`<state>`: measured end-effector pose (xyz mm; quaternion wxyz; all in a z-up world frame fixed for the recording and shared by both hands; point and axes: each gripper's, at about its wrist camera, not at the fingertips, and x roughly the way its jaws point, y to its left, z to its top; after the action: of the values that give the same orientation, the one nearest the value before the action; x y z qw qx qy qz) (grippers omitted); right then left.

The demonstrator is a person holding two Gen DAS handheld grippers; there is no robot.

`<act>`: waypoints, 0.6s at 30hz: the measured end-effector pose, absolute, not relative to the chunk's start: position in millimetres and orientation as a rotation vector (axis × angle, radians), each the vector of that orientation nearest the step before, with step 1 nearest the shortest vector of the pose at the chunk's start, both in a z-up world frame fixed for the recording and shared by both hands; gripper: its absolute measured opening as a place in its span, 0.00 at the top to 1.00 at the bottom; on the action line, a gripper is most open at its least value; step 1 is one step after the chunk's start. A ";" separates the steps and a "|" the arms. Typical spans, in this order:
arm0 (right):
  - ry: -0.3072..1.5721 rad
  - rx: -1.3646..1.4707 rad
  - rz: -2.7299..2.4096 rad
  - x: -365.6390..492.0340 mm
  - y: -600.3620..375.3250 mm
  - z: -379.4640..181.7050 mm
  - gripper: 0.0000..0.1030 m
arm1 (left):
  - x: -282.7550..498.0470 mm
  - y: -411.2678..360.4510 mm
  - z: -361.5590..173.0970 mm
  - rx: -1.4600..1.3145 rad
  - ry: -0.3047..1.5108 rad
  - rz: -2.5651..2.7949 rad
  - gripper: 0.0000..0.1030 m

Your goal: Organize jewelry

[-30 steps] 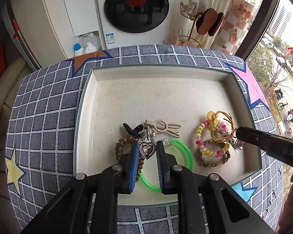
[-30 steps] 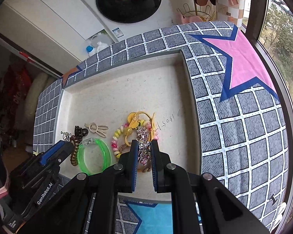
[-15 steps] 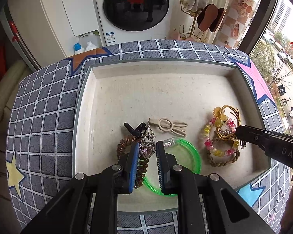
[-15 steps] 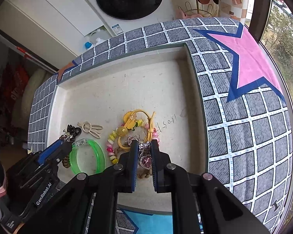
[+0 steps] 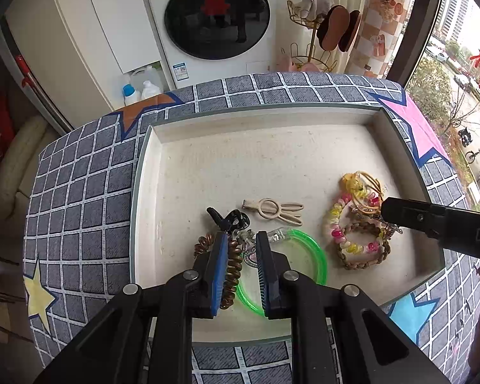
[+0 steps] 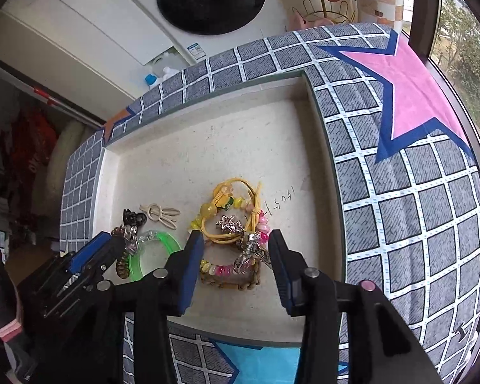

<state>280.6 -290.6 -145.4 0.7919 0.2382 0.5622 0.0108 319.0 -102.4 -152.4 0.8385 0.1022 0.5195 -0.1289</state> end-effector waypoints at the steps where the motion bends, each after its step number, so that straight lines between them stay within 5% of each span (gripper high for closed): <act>1: 1.206 0.510 0.026 280.0 -290.3 -143.5 0.56 | 318.7 -102.3 -151.7 0.218 1.096 -0.272 0.71; 4: 1.198 0.501 0.024 278.6 -290.1 -138.5 0.56 | 318.2 -102.6 -149.9 0.219 1.092 -0.273 0.70; 6: 1.197 0.511 0.020 277.6 -290.6 -137.6 0.56 | 318.5 -102.6 -149.6 0.215 1.097 -0.274 0.41; 7: 1.198 0.513 0.016 276.7 -291.0 -137.2 0.56 | 317.7 -101.9 -147.9 0.209 1.087 -0.264 0.05; 8: 1.199 0.512 0.015 276.7 -290.9 -137.2 0.55 | 315.0 -100.8 -143.6 0.203 1.056 -0.250 0.00; 18: 1.216 0.500 -0.002 272.1 -295.0 -138.2 0.55 | 316.6 -103.5 -141.1 0.205 1.075 -0.255 0.00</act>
<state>272.1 -295.0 -138.2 0.7915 0.2326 0.5652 -0.0009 316.6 -103.5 -141.1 0.8463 0.0972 0.5095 -0.1209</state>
